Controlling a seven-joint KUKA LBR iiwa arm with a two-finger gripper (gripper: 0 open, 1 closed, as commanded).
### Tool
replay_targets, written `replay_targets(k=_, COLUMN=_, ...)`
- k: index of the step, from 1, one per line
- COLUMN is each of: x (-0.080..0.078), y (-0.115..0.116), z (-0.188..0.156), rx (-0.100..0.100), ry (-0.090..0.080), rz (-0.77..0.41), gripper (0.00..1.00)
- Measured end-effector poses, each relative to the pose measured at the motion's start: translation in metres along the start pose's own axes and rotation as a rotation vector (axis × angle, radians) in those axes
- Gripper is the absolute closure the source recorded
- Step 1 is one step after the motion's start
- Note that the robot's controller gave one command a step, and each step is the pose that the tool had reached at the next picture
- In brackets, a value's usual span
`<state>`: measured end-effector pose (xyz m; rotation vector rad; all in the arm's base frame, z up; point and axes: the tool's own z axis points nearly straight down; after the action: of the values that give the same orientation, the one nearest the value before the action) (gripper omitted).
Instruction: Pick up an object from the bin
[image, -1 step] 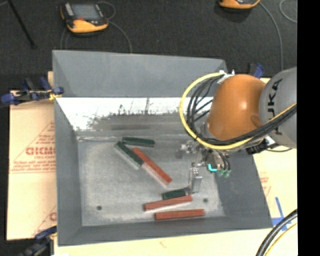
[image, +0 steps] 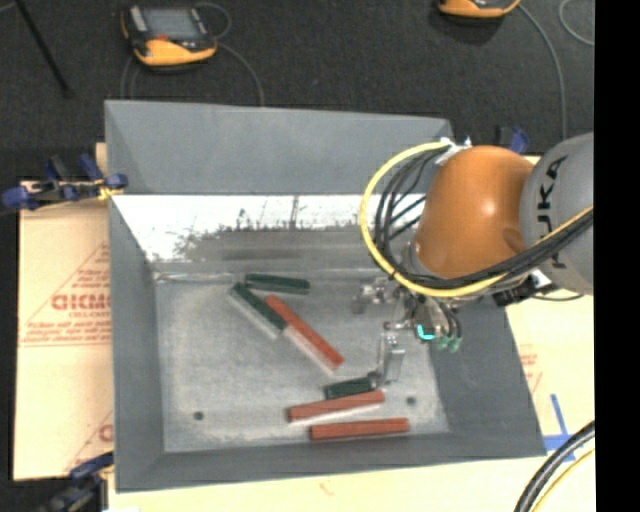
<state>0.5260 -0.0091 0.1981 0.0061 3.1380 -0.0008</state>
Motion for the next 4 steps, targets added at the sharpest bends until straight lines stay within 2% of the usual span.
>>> replay_targets(k=1, x=-0.008, y=-0.004, z=0.031, rx=-0.001, ry=-0.007, rz=0.061, gripper=0.00)
replay_targets(k=2, x=-0.008, y=-0.004, z=0.044, rx=-0.001, ry=-0.009, rz=0.090, gripper=0.00)
replay_targets(k=3, x=-0.050, y=-0.018, z=0.128, rx=0.000, ry=-0.002, rz=-0.184, gripper=1.00)
replay_targets(k=4, x=-0.050, y=-0.018, z=0.127, rx=0.000, ry=-0.002, rz=-0.184, gripper=0.00)
